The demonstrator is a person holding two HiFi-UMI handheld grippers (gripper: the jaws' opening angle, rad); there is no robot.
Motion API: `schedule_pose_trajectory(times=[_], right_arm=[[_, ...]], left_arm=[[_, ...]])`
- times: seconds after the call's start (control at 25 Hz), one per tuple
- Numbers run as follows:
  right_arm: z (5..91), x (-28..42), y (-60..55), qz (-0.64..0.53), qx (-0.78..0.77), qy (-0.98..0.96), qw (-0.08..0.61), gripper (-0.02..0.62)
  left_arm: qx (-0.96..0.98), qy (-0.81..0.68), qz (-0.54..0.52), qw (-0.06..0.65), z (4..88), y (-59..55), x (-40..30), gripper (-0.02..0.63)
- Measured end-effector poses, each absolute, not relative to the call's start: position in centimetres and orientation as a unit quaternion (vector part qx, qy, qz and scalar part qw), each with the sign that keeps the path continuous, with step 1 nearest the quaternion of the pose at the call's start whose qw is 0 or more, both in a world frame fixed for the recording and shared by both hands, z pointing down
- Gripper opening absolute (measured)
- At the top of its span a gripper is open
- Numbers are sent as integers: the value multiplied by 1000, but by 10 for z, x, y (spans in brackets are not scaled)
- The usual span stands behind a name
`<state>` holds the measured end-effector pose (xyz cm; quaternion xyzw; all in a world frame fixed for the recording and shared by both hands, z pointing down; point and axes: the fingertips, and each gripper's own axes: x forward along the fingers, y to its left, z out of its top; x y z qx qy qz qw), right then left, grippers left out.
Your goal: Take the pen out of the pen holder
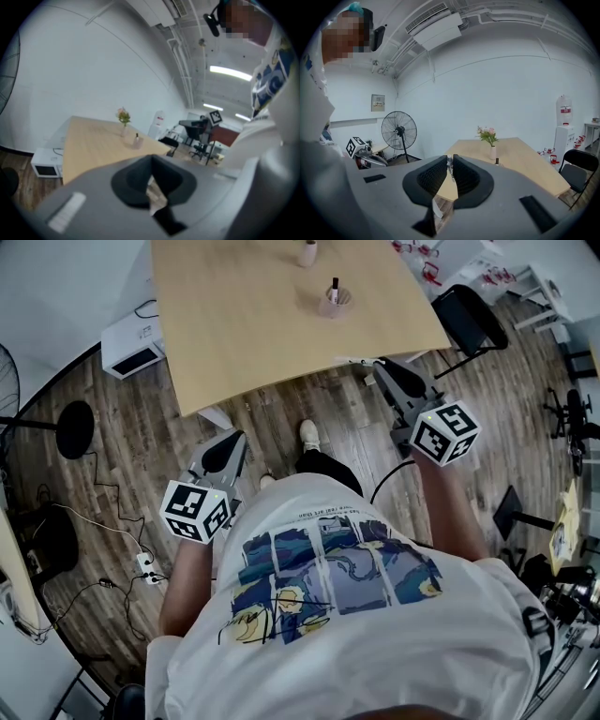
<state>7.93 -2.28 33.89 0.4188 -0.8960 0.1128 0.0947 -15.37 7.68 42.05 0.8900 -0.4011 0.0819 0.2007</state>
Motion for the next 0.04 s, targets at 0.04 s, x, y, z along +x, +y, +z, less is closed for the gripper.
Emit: schedule_pose_trajectory(times=[0.04], right_arm=[[340,82,-25,114,419,-896,96,33]], left_arm=[[890,-401,82,201,420,74,-152,8]])
